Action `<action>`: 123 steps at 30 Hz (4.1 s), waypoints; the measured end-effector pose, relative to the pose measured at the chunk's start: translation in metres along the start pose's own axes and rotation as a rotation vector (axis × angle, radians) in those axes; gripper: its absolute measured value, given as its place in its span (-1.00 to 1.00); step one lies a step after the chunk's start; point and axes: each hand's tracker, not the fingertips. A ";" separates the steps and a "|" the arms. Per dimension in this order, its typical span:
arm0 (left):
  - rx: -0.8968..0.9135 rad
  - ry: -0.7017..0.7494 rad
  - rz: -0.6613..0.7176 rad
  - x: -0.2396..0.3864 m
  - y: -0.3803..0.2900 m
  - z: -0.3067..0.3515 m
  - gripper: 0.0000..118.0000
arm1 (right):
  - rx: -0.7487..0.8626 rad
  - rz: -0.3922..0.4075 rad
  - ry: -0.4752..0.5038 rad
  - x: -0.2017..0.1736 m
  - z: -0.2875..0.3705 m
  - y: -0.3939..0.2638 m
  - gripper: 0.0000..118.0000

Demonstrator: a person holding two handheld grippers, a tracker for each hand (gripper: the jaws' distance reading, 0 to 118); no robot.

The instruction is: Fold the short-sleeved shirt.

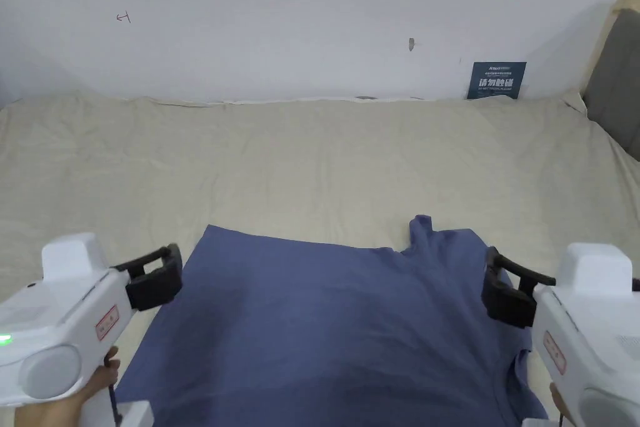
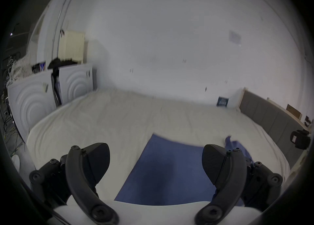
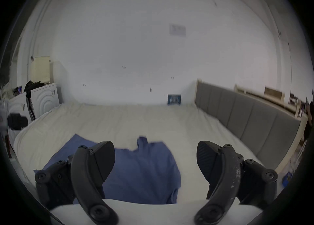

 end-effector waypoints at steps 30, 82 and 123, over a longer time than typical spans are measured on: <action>-0.297 -0.172 -0.235 0.050 0.017 -0.226 -1.00 | 0.052 0.026 -0.033 -0.032 -0.073 0.034 -0.96; -0.495 -0.186 -0.100 0.006 0.012 -0.287 -0.95 | -0.758 -0.088 -0.026 0.016 -0.310 -0.074 -0.93; 0.226 0.046 -0.026 -0.013 0.316 -0.240 -0.95 | 0.287 0.024 0.102 0.013 -0.239 0.317 -0.94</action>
